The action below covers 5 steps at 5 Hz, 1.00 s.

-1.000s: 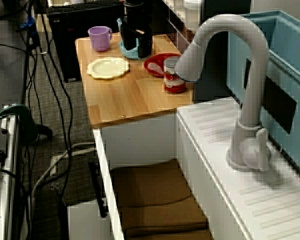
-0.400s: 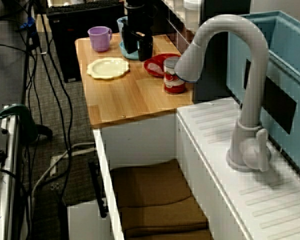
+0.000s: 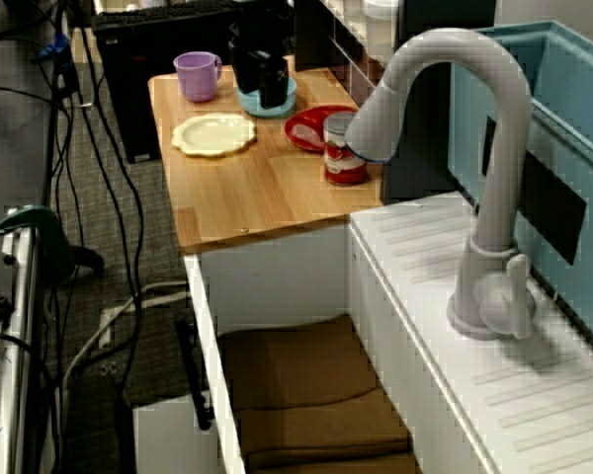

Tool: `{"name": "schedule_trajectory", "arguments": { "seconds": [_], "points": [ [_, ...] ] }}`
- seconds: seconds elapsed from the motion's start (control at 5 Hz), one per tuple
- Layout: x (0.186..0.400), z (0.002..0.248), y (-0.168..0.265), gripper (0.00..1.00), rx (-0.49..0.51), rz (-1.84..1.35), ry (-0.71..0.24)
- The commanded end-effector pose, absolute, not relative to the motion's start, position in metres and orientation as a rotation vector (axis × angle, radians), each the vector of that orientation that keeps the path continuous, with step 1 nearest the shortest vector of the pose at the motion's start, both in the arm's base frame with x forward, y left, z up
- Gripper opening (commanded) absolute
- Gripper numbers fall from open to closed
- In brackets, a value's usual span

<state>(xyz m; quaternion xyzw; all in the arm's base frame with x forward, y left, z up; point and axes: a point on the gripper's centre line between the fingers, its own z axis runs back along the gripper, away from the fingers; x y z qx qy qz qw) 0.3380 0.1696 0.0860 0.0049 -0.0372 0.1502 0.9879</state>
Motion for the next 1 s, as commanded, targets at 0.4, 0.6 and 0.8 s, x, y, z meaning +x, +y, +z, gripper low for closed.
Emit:
{"name": "schedule_trajectory", "arguments": {
  "seconds": [0.4,0.6,0.8],
  "points": [
    [0.347,0.11,0.183,1.0,0.076,-0.149,-0.137],
    [0.344,0.108,0.193,1.0,0.102,-0.215,-0.156],
    [0.341,0.1,0.202,1.0,0.116,-0.216,-0.159]
  ]
}}
